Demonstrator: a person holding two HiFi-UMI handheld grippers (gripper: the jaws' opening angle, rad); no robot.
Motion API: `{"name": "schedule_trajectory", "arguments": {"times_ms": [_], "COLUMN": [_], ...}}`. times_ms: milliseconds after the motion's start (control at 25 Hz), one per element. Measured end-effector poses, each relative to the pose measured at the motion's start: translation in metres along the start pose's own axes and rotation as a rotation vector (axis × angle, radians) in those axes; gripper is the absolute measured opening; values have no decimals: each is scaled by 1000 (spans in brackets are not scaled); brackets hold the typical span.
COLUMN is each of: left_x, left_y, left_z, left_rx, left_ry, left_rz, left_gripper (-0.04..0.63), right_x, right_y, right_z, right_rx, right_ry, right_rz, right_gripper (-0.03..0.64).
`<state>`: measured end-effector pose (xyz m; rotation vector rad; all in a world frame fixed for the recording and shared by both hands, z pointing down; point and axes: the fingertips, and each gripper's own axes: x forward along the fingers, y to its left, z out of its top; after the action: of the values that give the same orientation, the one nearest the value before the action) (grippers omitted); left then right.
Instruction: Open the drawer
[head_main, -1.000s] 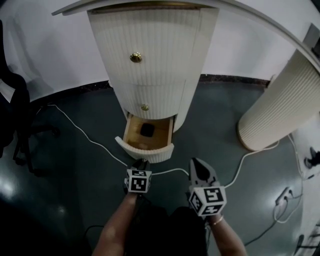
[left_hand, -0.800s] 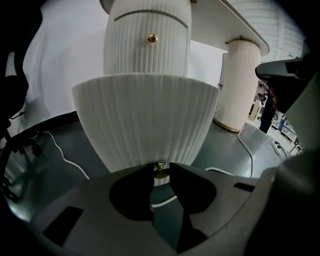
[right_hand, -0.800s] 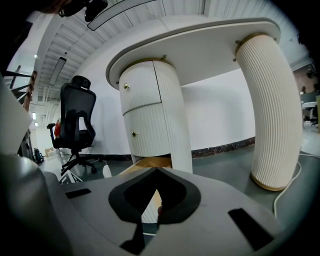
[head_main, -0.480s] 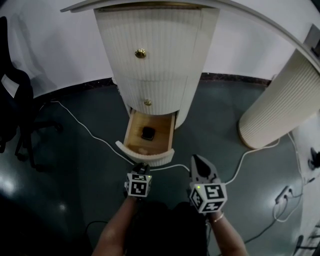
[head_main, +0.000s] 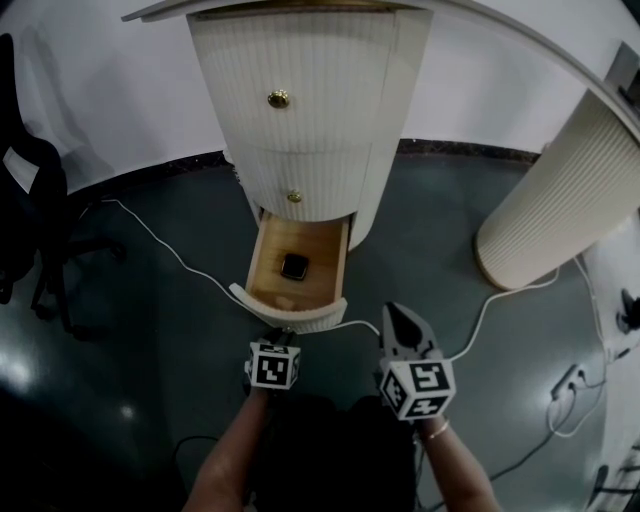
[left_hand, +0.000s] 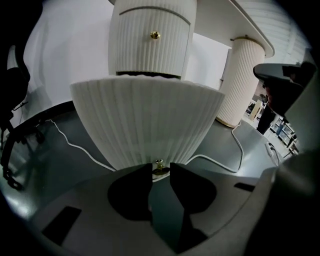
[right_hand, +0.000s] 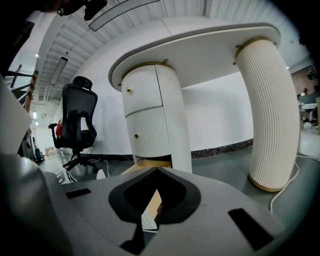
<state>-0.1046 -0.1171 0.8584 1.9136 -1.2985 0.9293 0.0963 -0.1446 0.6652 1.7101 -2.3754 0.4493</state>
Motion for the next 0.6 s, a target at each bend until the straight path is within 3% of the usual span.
{"name": "schedule_trajectory", "arguments": {"times_ms": [280,600], "left_x": [-43,-101], "left_y": [15,18], "left_z": [27,86], "left_rx": [-9,24], "left_ry": [-63,-232], "left_rz": [31,36], "left_gripper": [104,92], "right_x": [-2,-4], "right_y": [5,14], "right_z": [1,5], "right_rx": [1,-6], "right_ry": [-4,-5], "right_rz": [12,31], "right_gripper": [3,3]}}
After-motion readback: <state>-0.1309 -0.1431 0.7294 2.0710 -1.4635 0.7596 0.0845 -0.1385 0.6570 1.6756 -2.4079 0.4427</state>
